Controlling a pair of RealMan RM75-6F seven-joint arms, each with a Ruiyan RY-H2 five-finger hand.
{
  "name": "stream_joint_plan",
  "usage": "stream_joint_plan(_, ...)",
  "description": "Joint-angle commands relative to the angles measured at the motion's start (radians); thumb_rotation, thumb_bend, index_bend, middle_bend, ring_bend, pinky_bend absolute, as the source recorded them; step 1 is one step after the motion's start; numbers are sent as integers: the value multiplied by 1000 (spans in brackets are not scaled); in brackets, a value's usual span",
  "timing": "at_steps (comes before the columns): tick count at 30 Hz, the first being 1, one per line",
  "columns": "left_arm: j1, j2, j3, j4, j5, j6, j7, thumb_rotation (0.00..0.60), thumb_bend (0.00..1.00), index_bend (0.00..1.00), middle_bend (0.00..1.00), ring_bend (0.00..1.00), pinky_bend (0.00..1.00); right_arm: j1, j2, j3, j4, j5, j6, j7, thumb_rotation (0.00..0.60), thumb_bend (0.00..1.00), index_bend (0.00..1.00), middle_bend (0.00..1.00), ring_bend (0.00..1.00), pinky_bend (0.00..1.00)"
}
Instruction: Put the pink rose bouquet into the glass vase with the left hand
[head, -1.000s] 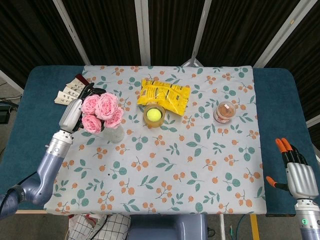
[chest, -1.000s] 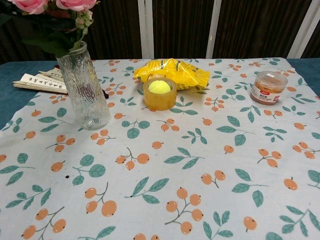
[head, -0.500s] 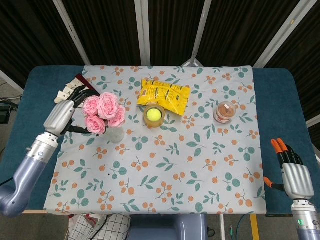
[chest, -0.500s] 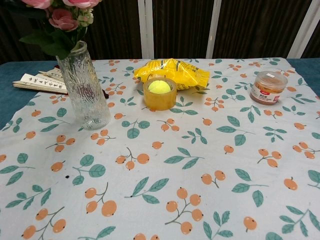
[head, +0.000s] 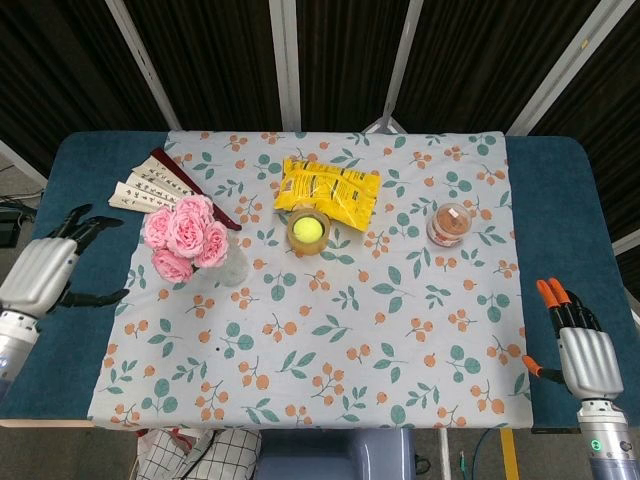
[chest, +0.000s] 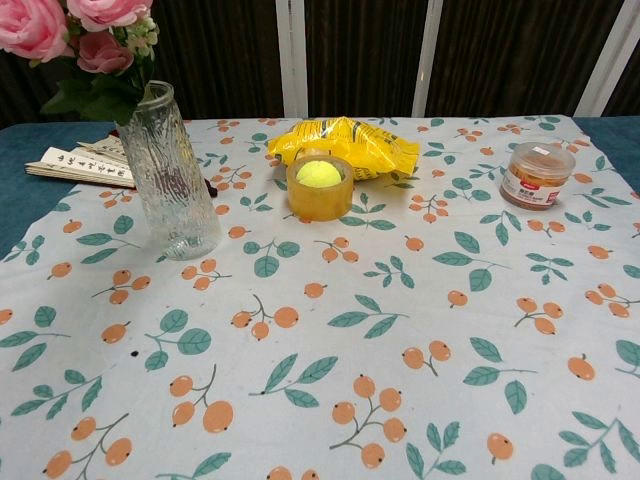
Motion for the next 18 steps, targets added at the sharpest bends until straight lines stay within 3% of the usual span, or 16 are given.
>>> stream_joint_plan(1,198,-85,126,44,145,251,90,600,235,211,194,0,220,3,-1,-6,10,-13,0,-19,600,157,65,0,8,166)
stream_joint_plan(7,270,-241,168,186,172,345,144,600,244,203,195,0,221,6,-3,-11,20,-40,6,-17,600,156,65,0,7,166)
stream_joint_plan(18,265,-384,182,394,228,321,63,600,244,190,131,0,167,5,3,-14,35,-63,20,11,600,156,59,0,8,166)
